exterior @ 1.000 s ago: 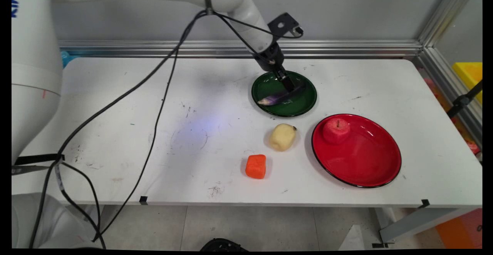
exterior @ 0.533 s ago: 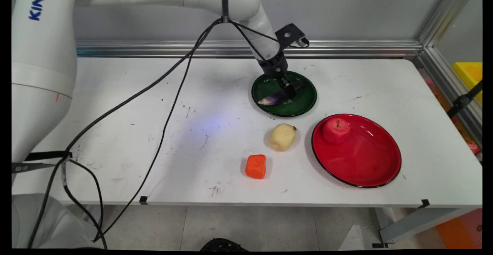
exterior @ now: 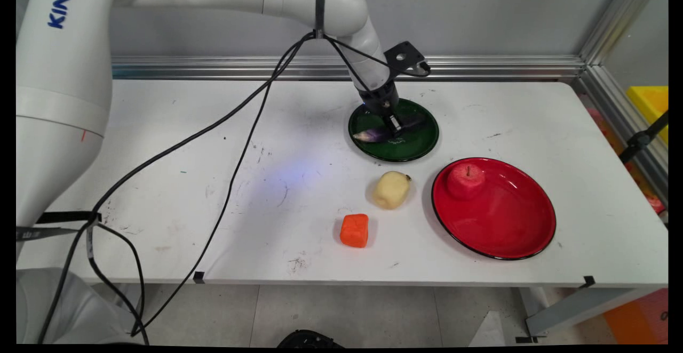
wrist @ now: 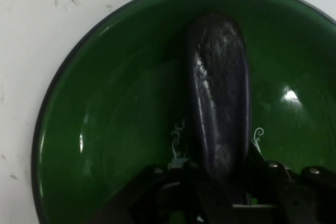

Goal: Place the picked object on the table

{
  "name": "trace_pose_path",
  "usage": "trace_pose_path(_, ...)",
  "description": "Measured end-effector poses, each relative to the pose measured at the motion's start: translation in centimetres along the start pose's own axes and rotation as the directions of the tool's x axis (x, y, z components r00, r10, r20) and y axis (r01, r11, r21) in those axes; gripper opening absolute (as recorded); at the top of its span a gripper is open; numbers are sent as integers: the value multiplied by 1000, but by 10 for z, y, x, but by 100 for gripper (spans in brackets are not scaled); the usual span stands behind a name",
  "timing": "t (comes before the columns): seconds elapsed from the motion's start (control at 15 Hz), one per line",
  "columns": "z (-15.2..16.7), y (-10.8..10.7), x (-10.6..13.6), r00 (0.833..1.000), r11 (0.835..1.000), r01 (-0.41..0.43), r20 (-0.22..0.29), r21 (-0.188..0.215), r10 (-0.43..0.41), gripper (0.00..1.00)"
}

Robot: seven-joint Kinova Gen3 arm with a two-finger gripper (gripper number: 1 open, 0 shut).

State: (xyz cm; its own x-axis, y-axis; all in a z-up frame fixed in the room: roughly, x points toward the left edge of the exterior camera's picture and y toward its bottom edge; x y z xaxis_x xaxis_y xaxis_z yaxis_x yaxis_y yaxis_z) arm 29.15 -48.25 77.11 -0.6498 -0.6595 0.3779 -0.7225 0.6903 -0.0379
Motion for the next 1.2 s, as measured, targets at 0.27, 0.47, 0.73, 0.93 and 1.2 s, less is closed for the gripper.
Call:
trace_pose_path(0.27, -8, 1, -4, 1000, 1000, -14, -1, 19, 14, 0)
trace_pose_path(0.47, -25, 2, -5, 999, 999, -32, -18, 36, 33, 0)
trace_pose_path(0.73, -63, 8, -10, 996, 996, -68, -55, 49, 71, 0)
trace_pose_path(0.93, -101, 15, -22, 990, 992, -114, -72, 53, 117, 0)
trace_pose_path(1.2, -149, 27, -51, 975, 979, -203, -81, 37, 205, 0)
